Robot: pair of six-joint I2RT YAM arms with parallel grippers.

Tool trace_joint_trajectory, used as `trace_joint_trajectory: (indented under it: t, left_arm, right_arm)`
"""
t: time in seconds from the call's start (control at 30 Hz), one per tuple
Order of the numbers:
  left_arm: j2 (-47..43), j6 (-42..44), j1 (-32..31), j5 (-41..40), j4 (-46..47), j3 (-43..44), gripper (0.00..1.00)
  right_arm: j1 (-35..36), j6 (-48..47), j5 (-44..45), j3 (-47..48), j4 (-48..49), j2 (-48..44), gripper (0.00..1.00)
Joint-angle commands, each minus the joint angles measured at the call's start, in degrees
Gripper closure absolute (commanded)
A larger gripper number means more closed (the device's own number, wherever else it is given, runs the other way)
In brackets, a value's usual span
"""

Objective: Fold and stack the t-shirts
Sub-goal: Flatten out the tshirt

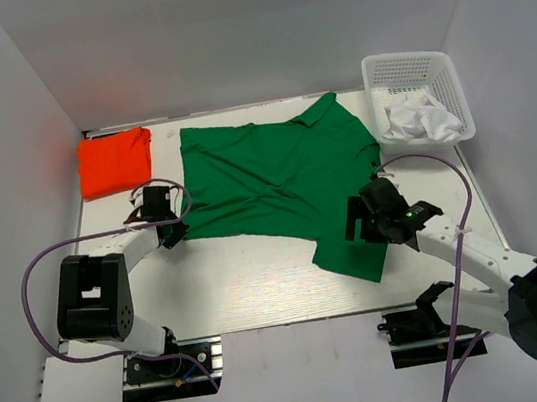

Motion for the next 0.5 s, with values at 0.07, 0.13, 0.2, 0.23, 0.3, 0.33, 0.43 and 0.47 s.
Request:
trace_joint_trajectory:
  t: [0.07, 0.13, 0.2, 0.23, 0.3, 0.33, 0.43, 0.47]
  left_arm:
    - [-2.65, -1.53, 0.12, 1.04, -7.93, -1.25, 1.00]
    - [-5.55, -3.82, 0.12, -0.63, -10.76, -2.30, 1.00]
    - [-10.72, -5.57, -0.40, -3.09, -13.14, -4.50, 1.00]
    - [-12.50, -7.67, -0.40, -3.88, -13.84, -5.90, 1.00]
    - [-15.75, -8.48, -0.40, -4.41, -15.08, -7.05, 1.00]
    - [-18.55, -9.09, -0.40, -4.41, -15.08, -8.36, 1.00]
    - [-21.21, -9.62, -0.40, -5.12, -15.08, -9.51, 1.00]
    - [-21.74, -9.62, -0.40, -5.12, -15.08, -9.52, 1.00]
  right_arm:
    - [0.43, 6.95, -3.07, 2.70, -17.23, 0.88, 0.10]
    - [0.78, 8.72, -5.19, 2.17, -19.27, 2.90, 0.10]
    - [1.48, 9.51, -7.12, 1.56, -20.16, 5.09, 0.10]
    - [1.92, 10.03, -7.30, 1.38, -20.33, 5.37, 0.11]
    - [2.27, 10.21, -9.40, 1.03, -19.64, 6.42, 0.11]
    - [2.63, 10.39, -9.67, 0.85, -18.85, 6.86, 0.11]
    - [2.98, 11.00, -9.32, -0.03, -17.09, 8.17, 0.13]
    - [3.15, 10.83, -9.41, -0.55, -16.56, 8.62, 0.13]
